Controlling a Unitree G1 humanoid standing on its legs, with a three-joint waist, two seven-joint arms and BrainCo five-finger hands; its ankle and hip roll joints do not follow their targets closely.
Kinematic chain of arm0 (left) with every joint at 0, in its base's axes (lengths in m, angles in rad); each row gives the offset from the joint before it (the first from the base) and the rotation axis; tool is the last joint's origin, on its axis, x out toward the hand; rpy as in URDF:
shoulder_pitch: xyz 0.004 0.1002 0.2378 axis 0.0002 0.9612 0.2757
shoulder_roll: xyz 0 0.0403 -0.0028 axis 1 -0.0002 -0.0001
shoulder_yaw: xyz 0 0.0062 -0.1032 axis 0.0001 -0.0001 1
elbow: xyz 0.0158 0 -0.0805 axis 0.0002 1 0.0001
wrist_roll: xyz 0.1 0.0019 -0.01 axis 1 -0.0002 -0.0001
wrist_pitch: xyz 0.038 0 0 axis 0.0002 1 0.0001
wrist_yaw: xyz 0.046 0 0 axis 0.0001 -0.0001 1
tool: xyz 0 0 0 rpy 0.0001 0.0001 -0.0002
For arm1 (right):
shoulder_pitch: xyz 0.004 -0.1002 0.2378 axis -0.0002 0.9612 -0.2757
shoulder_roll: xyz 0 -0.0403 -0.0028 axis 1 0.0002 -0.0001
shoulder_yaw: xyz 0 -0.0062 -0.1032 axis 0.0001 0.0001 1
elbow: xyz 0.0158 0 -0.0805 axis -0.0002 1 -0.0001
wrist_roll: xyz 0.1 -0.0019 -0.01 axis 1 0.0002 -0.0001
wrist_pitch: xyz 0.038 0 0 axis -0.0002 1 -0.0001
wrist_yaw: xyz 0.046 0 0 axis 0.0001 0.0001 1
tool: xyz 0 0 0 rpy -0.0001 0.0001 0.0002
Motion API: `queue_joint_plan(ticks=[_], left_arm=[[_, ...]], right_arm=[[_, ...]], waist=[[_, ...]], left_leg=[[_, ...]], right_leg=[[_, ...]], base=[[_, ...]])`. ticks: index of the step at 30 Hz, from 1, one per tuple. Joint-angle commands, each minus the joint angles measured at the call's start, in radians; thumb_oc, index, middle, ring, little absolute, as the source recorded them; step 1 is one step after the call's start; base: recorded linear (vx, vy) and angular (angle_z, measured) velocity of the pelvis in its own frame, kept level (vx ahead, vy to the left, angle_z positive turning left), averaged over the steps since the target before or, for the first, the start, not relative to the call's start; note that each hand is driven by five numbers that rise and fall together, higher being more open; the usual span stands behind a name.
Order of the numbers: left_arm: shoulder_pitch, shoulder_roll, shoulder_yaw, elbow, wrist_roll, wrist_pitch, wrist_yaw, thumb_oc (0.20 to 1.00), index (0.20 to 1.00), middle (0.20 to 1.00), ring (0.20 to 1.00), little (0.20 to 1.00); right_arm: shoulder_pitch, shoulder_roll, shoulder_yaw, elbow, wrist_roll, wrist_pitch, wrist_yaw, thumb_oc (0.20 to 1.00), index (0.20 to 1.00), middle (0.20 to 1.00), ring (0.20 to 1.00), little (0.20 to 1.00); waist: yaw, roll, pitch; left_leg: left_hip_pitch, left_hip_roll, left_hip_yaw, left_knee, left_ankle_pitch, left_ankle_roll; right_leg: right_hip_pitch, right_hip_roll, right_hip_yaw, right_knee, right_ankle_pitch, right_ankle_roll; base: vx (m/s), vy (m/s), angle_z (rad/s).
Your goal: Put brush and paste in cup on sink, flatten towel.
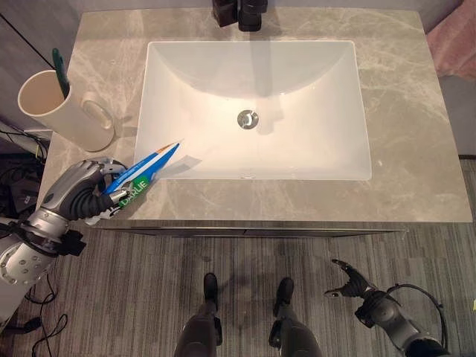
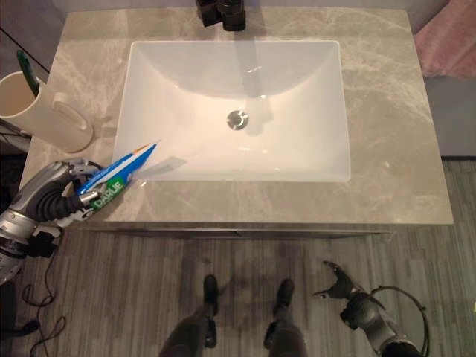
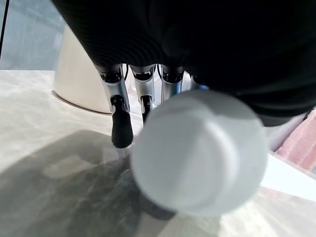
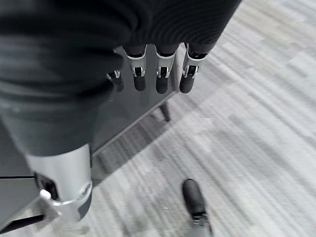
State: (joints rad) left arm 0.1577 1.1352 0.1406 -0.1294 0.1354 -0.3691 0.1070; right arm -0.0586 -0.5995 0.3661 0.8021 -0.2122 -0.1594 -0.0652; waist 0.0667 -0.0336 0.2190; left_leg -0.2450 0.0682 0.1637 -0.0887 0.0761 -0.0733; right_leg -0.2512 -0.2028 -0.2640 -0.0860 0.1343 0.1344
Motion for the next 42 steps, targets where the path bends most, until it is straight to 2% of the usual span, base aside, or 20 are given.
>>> queue_joint_plan(ticks=[1,4,7,10,15,20,23,24,25,26,29,30,33,35,36,38,39,40,41,42], left_arm=[[0.088,-0.007,-0.148,0.024,0.088,-0.021,-0.059,0.2,0.2,0.2,0.2,0.2],[0.089,-0.013,-0.184,0.01,0.102,-0.023,-0.082,0.2,0.2,0.2,0.2,0.2],[0.088,-0.026,-0.19,0.007,0.103,-0.023,-0.085,0.2,0.2,0.2,0.2,0.2],[0.084,-0.04,-0.175,-0.01,0.136,-0.023,-0.067,0.2,0.2,0.2,0.2,0.2],[0.055,-0.053,-0.127,-0.041,0.234,-0.012,0.012,0.2,0.2,0.2,0.2,0.2],[-0.013,-0.069,-0.071,-0.023,0.337,0.007,0.148,0.2,0.2,0.2,0.2,0.2],[-0.07,-0.066,-0.051,0.0,0.391,0.031,0.224,0.2,0.2,0.2,0.2,0.2],[-0.08,-0.061,-0.041,0.002,0.408,0.036,0.238,0.2,0.2,0.2,0.2,0.2],[-0.092,-0.053,-0.02,0.012,0.433,0.044,0.263,0.2,0.2,0.2,0.2,0.2],[-0.11,-0.033,0.006,0.012,0.475,0.049,0.288,0.2,0.2,0.2,0.2,0.2],[-0.133,-0.022,0.023,0.005,0.512,0.058,0.32,0.2,0.2,0.2,0.2,0.2],[-0.149,-0.004,0.06,-0.003,0.549,0.068,0.344,0.2,0.2,0.2,0.2,0.2],[-0.197,0.045,0.093,-0.016,0.605,0.089,0.386,0.2,0.2,0.2,0.2,0.2],[-0.244,0.071,0.09,-0.012,0.626,0.102,0.414,0.2,0.2,0.2,0.2,0.2],[-0.296,0.117,0.09,-0.017,0.648,0.121,0.438,0.2,0.2,0.2,0.2,0.2],[-0.354,0.151,0.077,-0.009,0.657,0.142,0.464,0.2,0.2,0.2,0.2,0.2],[-0.359,0.153,0.073,-0.006,0.657,0.143,0.466,0.2,0.2,0.2,0.2,0.2],[-0.396,0.171,0.053,0.002,0.662,0.156,0.478,0.2,0.2,0.2,0.2,0.2],[-0.449,0.191,0.028,0.016,0.658,0.181,0.486,0.2,0.2,0.2,0.2,0.2],[-0.457,0.193,0.022,0.019,0.658,0.181,0.487,0.2,0.2,0.2,0.2,0.2]], right_arm=[[-0.004,0.005,0.004,0.052,-0.002,-0.011,-0.03,1.0,1.0,1.0,1.0,1.0],[0.002,0.039,-0.025,0.165,0.019,0.006,-0.045,1.0,1.0,1.0,1.0,1.0],[0.006,0.057,-0.041,0.226,0.026,0.013,-0.054,1.0,1.0,1.0,1.0,1.0],[0.016,0.095,-0.111,0.323,0.087,0.032,-0.068,1.0,1.0,1.0,1.0,1.0],[0.021,0.13,-0.268,0.396,0.296,0.038,-0.099,1.0,1.0,1.0,1.0,1.0],[0.015,0.113,-0.428,0.353,0.517,0.003,-0.149,1.0,1.0,1.0,1.0,1.0],[0.006,0.1,-0.505,0.273,0.615,-0.03,-0.187,1.0,1.0,1.0,1.0,1.0],[0.011,0.089,-0.511,0.22,0.597,-0.035,-0.212,1.0,1.0,1.0,1.0,1.0],[0.024,0.058,-0.5,0.121,0.502,-0.026,-0.241,1.0,1.0,1.0,1.0,1.0],[0.049,0.02,-0.516,-0.054,0.423,-0.041,-0.267,1.0,1.0,1.0,1.0,1.0],[0.057,0.022,-0.566,-0.197,0.442,-0.059,-0.298,1.0,1.0,1.0,1.0,1.0],[0.064,0.032,-0.607,-0.339,0.438,-0.079,-0.323,1.0,1.0,1.0,1.0,1.0],[0.04,0.066,-0.62,-0.537,0.485,-0.138,-0.332,1.0,1.0,1.0,1.0,1.0],[0.0,0.1,-0.596,-0.613,0.568,-0.183,-0.325,1.0,1.0,1.0,1.0,1.0],[-0.037,0.128,-0.545,-0.701,0.655,-0.217,-0.292,1.0,1.0,1.0,1.0,1.0],[-0.079,0.152,-0.485,-0.757,0.76,-0.232,-0.254,1.0,1.0,1.0,1.0,1.0],[-0.08,0.153,-0.486,-0.756,0.764,-0.233,-0.251,1.0,1.0,1.0,1.0,1.0],[-0.11,0.164,-0.438,-0.774,0.824,-0.238,-0.233,1.0,1.0,1.0,1.0,1.0],[-0.159,0.179,-0.344,-0.817,0.94,-0.233,-0.166,1.0,1.0,1.0,1.0,1.0],[-0.161,0.179,-0.346,-0.814,0.944,-0.234,-0.162,1.0,1.0,1.0,1.0,1.0]], waist=[[-0.02,-0.026,-0.051],[-0.018,-0.025,-0.065],[-0.016,-0.023,-0.074],[-0.017,-0.02,-0.095],[-0.021,-0.014,-0.128],[-0.042,-0.006,-0.168],[-0.052,0.0,-0.187],[-0.055,0.003,-0.194],[-0.059,0.007,-0.199],[-0.071,0.013,-0.21],[-0.08,0.016,-0.22],[-0.084,0.02,-0.228],[-0.091,0.026,-0.24],[-0.09,0.031,-0.247],[-0.086,0.035,-0.252],[-0.081,0.036,-0.255],[-0.081,0.034,-0.253],[-0.077,0.033,-0.255],[-0.069,0.036,-0.259],[-0.069,0.033,-0.258]], left_leg=[[-0.033,0.059,-0.065,0.001,0.031,-0.061],[-0.016,0.062,-0.061,0.001,0.025,-0.061],[-0.005,0.063,-0.059,0.001,0.02,-0.061],[0.017,0.065,-0.054,0.001,0.013,-0.062],[0.067,0.072,-0.044,0.001,-0.003,-0.065],[0.123,0.08,-0.03,0.001,-0.025,-0.069],[0.145,0.079,-0.022,0.001,-0.028,-0.069],[0.153,0.081,-0.019,0.001,-0.03,-0.07],[0.166,0.084,-0.014,0.001,-0.033,-0.071],[0.185,0.087,-0.008,0.001,-0.041,-0.073],[0.196,0.086,-0.004,0.001,-0.039,-0.07],[0.208,0.087,0.0,0.001,-0.043,-0.07],[0.222,0.086,0.005,0.001,-0.048,-0.068],[0.227,0.083,0.007,0.001,-0.047,-0.067],[0.24,0.083,0.011,0.001,-0.056,-0.069],[0.245,0.08,0.014,0.001,-0.054,-0.069],[0.242,0.079,0.014,0.001,-0.049,-0.068],[0.244,0.077,0.015,0.001,-0.047,-0.068],[0.254,0.077,0.018,0.001,-0.053,-0.069],[0.25,0.075,0.018,0.001,-0.048,-0.067]], right_leg=[[-0.019,-0.131,0.018,-0.001,0.149,0.127],[-0.006,-0.132,0.018,-0.001,0.14,0.127],[0.004,-0.131,0.02,-0.001,0.134,0.127],[0.024,-0.13,0.02,-0.001,0.125,0.127],[0.066,-0.127,0.021,-0.001,0.105,0.127],[0.112,-0.123,0.024,-0.001,0.081,0.127],[0.131,-0.124,0.028,-0.001,0.077,0.127],[0.138,-0.125,0.029,-0.001,0.074,0.127],[0.149,-0.123,0.03,-0.001,0.07,0.127],[0.163,-0.12,0.034,-0.001,0.062,0.127],[0.174,-0.123,0.036,-0.001,0.063,0.127],[0.184,-0.124,0.036,-0.001,0.06,0.127],[0.195,-0.126,0.038,-0.001,0.058,0.127],[0.199,-0.13,0.04,-0.001,0.058,0.127],[0.211,-0.129,0.039,-0.001,0.051,0.127],[0.215,-0.131,0.04,-0.001,0.052,0.127],[0.213,-0.133,0.041,-0.001,0.058,0.127],[0.213,-0.134,0.042,-0.001,0.06,0.127],[0.222,-0.133,0.041,-0.001,0.054,0.127],[0.218,-0.135,0.042,-0.001,0.059,0.127]], base=[[0.0,0.0,0.0],[0.02,-0.006,-0.01],[0.01,-0.006,0.0],[0.05,-0.016,-0.04],[0.06,-0.022,-0.03],[0.03,-0.018,-0.02],[0.01,-0.016,-0.03],[0.01,-0.027,-0.03],[0.06,-0.029,-0.05],[0.04,-0.026,-0.13],[0.03,-0.016,-0.17],[0.02,-0.02,-0.04],[0.0,0.0,0.0],[0.01,0.002,-0.02],[-0.02,0.006,-0.06],[0.0,0.002,-0.04],[0.0,0.0,0.0],[0.0,0.0,0.0],[0.0,0.0,0.0],[0.0,0.0,0.0]])
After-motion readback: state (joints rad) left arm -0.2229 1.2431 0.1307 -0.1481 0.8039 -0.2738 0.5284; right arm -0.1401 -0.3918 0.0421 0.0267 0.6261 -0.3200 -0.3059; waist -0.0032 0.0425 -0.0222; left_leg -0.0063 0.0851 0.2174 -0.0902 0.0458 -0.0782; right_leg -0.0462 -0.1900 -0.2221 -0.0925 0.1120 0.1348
